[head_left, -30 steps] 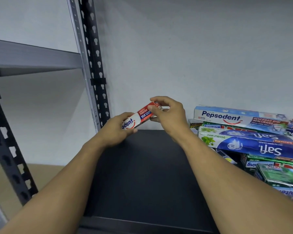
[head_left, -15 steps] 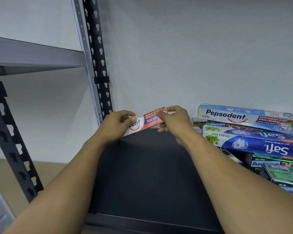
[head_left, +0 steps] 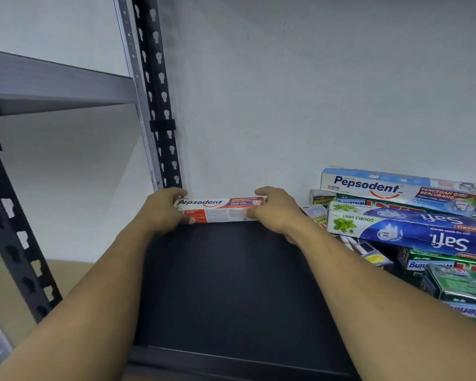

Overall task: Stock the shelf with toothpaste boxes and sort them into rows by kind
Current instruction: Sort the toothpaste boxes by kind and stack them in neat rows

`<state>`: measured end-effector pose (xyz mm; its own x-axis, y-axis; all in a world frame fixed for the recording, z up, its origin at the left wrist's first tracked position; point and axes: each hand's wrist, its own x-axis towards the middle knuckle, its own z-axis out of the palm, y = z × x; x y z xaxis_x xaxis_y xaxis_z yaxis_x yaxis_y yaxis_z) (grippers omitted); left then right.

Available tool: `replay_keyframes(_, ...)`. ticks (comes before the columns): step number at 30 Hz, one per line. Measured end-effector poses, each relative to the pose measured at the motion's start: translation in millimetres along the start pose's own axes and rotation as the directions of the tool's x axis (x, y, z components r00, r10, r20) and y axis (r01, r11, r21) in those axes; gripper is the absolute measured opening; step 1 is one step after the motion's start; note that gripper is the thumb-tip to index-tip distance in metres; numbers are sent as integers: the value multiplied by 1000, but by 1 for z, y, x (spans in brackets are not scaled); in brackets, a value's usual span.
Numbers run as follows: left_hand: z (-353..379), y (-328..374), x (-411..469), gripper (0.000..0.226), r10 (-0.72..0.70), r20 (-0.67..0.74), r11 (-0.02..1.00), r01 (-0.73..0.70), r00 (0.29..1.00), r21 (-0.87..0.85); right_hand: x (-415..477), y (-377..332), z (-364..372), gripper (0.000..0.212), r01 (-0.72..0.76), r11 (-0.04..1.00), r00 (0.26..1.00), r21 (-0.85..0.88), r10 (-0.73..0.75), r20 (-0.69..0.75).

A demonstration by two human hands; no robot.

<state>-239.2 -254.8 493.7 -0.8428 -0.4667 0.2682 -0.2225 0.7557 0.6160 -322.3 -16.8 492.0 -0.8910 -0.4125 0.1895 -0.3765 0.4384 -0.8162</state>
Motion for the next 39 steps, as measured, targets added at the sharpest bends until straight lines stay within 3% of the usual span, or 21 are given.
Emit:
replay_keyframes(3,2,-2,-2,79,-49,-57,995,44,997,-95,-2,2,5,54,113,970,991,-216,-125,-42)
replay_keyframes(7,5,-10,0,74,-120,-97,967,95,988,-236,1,7,15,44,175,955,981,-239,-191,-44)
replay_keyframes(11,8,-8,3,33,-143,-98,941,105,985,-321,8,4,17,38,230,908,968,-350,-251,-12)
replay_keyframes(16,7,-13,14,16,-61,-69,966,41,996,-255,23,-6,23,33,266,832,960,-487,-277,51)
replay_keyframes(23,10,-15,22,14,-48,-64,972,32,997,-233,27,13,25,42,275,910,953,-311,-301,-36)
replay_keyframes(27,11,-16,20,13,-78,-116,976,52,990,-214,28,19,22,51,208,962,969,-177,-227,-93)
replay_keyframes(30,12,-18,17,42,-163,-190,949,102,968,-299,31,24,17,42,144,987,974,-71,-154,-165)
replay_keyframes(32,10,-19,15,56,-227,-242,926,132,943,-354,33,25,18,37,141,989,973,-55,-148,-177)
replay_keyframes(39,11,-22,13,49,-239,-267,918,127,934,-376,35,26,20,37,161,982,969,-103,-177,-175)
